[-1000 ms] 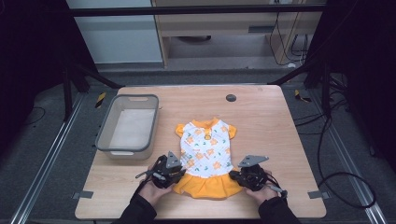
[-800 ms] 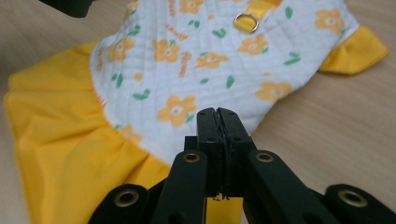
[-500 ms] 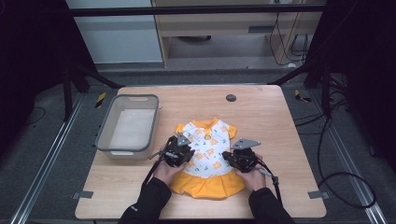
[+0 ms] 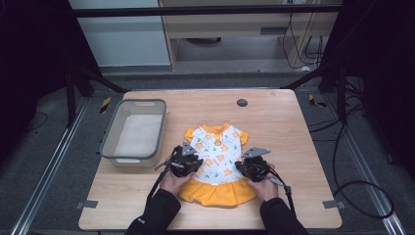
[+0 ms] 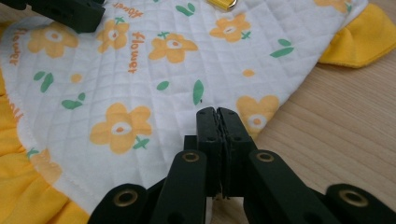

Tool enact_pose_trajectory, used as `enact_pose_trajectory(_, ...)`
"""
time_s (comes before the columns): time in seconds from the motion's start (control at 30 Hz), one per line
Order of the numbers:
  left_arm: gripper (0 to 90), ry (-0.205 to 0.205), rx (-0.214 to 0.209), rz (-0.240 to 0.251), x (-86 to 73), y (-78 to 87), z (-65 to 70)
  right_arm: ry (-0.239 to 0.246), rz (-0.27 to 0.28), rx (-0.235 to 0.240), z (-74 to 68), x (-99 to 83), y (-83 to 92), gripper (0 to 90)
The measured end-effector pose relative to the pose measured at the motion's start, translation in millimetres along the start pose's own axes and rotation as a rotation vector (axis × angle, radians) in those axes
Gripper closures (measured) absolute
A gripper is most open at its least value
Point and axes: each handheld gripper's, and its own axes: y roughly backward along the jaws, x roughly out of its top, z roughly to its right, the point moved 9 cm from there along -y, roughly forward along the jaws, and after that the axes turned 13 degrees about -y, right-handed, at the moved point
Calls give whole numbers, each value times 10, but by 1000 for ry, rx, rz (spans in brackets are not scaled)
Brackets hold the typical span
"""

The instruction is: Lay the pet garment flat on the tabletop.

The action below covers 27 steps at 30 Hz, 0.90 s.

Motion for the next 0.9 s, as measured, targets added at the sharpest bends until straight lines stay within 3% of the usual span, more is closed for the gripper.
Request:
enact_pose_trajectory(0.17,644,-14,13,-2,25,61,15,-8,13,-5,19,7,25,872)
enact_pose_trajectory(0.27,606,3,8,21,64,232,-7,-18,40,12,2,55,102,865)
enact_pose_trajectory(0.4,570,-9,12,48,55,513,-19,-32,101,29,13,141,284,839)
enact_pose_trajectory(0.6,475,-14,25,77,-178,846,6,-24,172,13,122,154,549,648)
enact_pose_trajectory(0.7,420,-3,38,89,-309,994,-4,-40,212,-18,218,130,668,523)
enact_pose_trajectory(0.9,324,37,73,88,-593,1218,-74,-73,222,-95,411,-20,757,331)
